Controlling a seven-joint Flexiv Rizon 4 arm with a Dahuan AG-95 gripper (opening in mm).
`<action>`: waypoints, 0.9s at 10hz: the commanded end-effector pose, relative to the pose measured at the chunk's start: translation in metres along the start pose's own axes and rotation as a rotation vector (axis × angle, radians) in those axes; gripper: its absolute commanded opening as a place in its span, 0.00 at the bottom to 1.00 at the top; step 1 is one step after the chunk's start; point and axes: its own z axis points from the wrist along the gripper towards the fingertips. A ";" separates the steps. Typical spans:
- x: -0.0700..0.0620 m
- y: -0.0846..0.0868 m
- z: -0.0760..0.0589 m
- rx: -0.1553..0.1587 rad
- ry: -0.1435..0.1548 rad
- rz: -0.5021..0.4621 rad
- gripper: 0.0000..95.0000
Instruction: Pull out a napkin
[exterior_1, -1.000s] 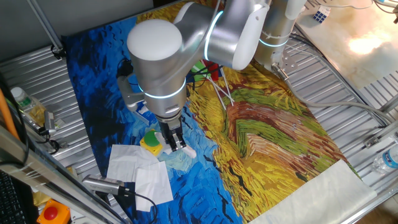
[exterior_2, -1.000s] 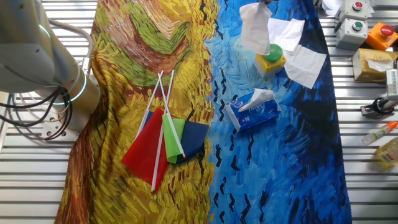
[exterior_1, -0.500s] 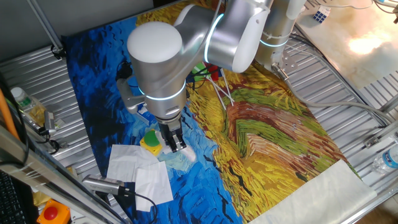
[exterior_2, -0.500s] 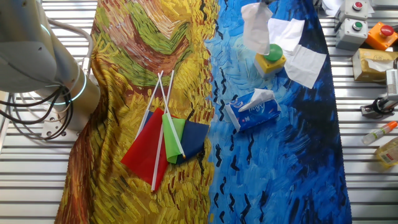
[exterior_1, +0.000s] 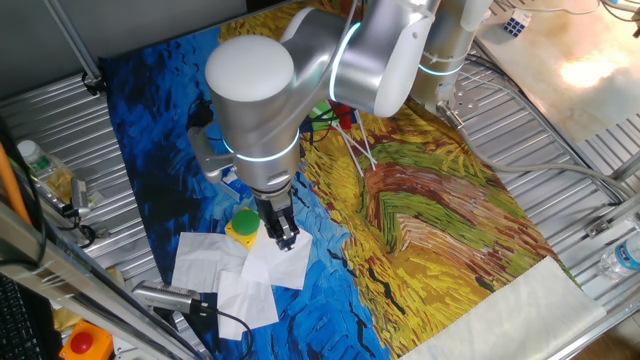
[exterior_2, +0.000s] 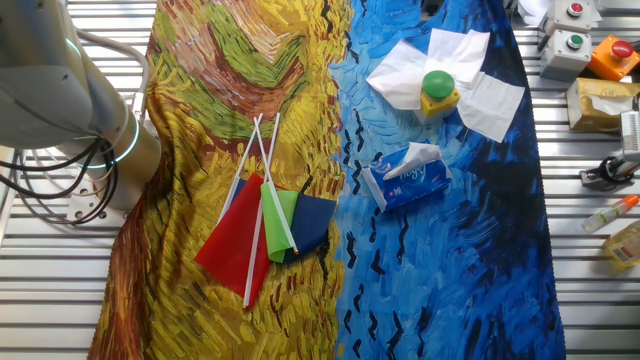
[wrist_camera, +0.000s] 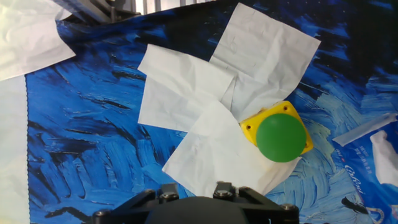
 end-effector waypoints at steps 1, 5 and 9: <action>0.000 0.000 0.000 0.002 0.001 -0.005 0.40; 0.000 0.000 0.000 0.006 -0.004 -0.011 0.40; 0.000 0.000 0.000 0.007 0.004 -0.002 0.40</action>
